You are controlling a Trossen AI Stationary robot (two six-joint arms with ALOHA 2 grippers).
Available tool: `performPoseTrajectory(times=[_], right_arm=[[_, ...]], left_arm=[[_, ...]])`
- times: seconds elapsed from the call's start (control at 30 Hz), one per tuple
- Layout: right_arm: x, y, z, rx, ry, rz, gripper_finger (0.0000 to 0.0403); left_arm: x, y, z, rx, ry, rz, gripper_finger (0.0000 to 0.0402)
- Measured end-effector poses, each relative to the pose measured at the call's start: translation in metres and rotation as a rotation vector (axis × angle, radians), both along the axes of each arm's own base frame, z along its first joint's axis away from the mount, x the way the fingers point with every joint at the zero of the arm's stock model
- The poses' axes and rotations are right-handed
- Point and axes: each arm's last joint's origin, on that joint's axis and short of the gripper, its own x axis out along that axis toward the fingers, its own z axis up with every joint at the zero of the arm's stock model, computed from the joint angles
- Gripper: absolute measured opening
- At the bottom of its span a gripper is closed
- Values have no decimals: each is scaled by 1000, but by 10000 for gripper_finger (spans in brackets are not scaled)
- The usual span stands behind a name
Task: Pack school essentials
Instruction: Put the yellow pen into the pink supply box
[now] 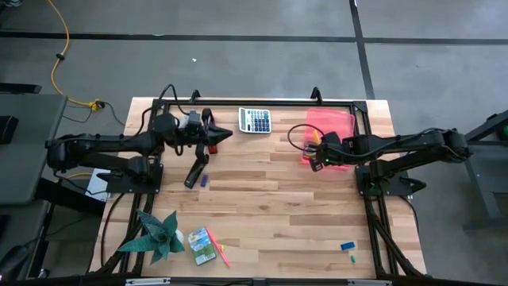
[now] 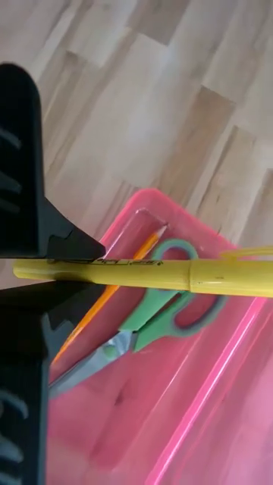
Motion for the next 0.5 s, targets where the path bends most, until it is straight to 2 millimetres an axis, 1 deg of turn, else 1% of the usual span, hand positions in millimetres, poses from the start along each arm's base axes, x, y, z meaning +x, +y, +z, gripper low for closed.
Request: performPoseTrajectory(times=[0.2, 0.5], right_arm=[[-2, 1, -2, 34, 19, -28, 2], [-3, 2, -11, 67, 126, -41, 2]], left_arm=[[-1, 3, 0, -11, -6, -17, 0], [-1, 3, -1, -9, 5, -8, 0]])
